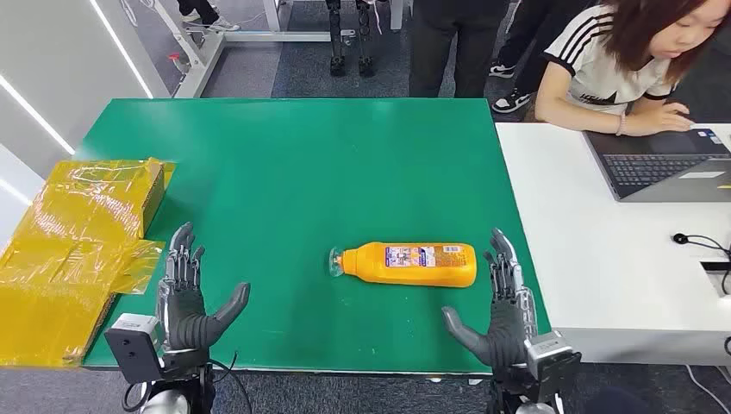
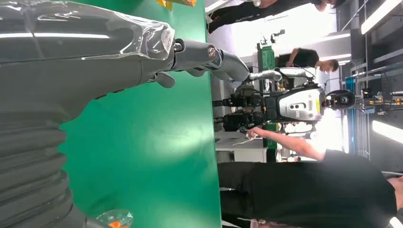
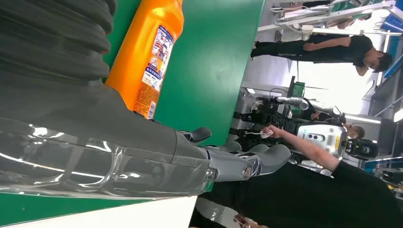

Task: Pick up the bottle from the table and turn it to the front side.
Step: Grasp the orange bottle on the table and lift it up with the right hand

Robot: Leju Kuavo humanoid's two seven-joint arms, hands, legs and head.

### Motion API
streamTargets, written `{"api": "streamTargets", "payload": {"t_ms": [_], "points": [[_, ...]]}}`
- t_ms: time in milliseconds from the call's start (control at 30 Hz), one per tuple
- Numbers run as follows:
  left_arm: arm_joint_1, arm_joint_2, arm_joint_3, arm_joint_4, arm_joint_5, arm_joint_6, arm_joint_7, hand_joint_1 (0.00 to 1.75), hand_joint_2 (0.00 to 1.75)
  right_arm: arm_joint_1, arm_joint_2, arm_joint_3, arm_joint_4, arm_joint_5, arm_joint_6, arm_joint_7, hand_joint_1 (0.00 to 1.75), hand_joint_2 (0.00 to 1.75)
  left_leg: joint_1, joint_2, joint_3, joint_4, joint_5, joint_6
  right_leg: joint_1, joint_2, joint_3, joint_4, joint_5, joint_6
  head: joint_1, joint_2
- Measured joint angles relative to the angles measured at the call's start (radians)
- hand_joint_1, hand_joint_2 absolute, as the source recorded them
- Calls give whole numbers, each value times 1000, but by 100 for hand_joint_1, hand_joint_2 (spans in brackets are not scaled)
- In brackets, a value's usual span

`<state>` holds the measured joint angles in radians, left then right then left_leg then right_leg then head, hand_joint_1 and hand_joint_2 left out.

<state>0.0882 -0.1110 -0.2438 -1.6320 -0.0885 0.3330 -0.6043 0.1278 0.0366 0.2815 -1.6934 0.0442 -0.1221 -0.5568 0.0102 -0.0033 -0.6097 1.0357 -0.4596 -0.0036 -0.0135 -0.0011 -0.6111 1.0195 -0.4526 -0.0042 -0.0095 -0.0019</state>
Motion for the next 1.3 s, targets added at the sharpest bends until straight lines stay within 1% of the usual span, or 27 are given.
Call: {"api": "streamTargets", "payload": {"t_ms": [267, 533, 800, 1300], "points": [[0, 0, 0, 0, -3, 1, 0, 0, 175, 2, 2, 0, -6, 24, 18, 15, 0, 175, 0, 0, 0, 0, 0, 0, 0, 0, 0, 0, 0, 0, 0, 0], [-5, -2, 0, 0, -11, -11, 4, 0, 175, 6, 15, -2, -24, 46, 35, 23, 0, 175, 0, 0, 0, 0, 0, 0, 0, 0, 0, 0, 0, 0, 0, 0], [-8, -8, 0, 0, -12, -13, 6, 0, 175, 8, 25, -5, -28, 52, 36, 24, 0, 175, 0, 0, 0, 0, 0, 0, 0, 0, 0, 0, 0, 0, 0, 0], [-21, -10, 0, 0, -14, -19, 7, 0, 175, 8, 27, -8, -28, 52, 35, 24, 0, 175, 0, 0, 0, 0, 0, 0, 0, 0, 0, 0, 0, 0, 0, 0]]}}
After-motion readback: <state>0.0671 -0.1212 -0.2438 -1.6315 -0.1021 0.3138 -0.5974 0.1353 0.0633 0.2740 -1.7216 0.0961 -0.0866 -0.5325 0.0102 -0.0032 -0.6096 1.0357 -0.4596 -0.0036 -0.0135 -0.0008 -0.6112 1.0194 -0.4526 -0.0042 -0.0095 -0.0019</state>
